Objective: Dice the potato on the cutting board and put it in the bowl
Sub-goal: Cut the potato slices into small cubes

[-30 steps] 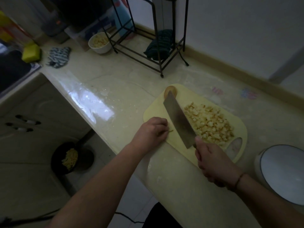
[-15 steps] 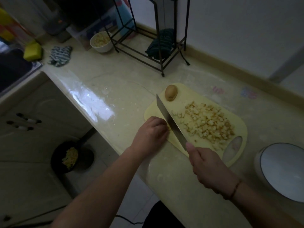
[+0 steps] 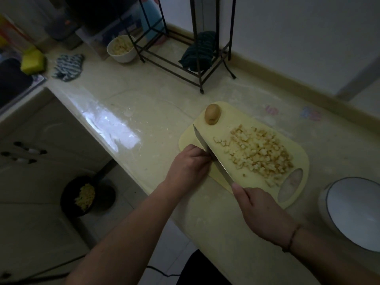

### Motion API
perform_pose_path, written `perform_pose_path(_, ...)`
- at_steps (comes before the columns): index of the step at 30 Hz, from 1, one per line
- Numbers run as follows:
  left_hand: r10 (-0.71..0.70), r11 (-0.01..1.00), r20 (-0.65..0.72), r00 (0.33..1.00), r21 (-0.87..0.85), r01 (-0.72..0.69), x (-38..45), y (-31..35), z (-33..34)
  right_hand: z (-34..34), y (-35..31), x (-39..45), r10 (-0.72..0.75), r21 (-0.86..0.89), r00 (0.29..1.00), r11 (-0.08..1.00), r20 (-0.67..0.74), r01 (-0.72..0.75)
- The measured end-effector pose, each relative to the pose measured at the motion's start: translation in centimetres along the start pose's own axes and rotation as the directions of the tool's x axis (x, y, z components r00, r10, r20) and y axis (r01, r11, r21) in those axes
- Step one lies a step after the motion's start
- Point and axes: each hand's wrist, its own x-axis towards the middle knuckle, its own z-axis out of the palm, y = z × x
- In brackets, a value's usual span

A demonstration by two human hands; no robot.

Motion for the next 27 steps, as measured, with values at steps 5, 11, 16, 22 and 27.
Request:
perform_pose_path(5,0.019,1.0,0.028,0.999,0.007,-0.02,0.0,-0.4,-0.3,0.0,-0.7,2.1,-0.004,0.059,0.999,0.998,0.034,0.002)
perform_pose_path(11,0.011,1.0,-0.025,1.0,0.006,-0.011,0.0,-0.3,0.1,-2.1,0.8,1.8,0.222,0.366,0.965,0.894,0.142,-0.259)
perform_pose_path(16,-0.043,0.999,-0.085,0.995,-0.008,0.043,-0.5,0.0,0.6,-1.5,0.3,1.2,0.12,0.264,0.99,0.955,0.077,-0.136)
perform_pose_path(22,0.006,0.999,-0.127,0.992,0.045,-0.001,-0.6,0.1,-0.3,-0.5,-0.3,0.4,0.032,0.162,0.998,0.986,0.047,-0.039)
perform_pose_path(27,-0.016,0.999,-0.101,0.995,0.035,0.019,-1.0,-0.1,-0.2,-0.3,-0.6,0.4,0.026,0.115,0.999,0.993,0.044,-0.031)
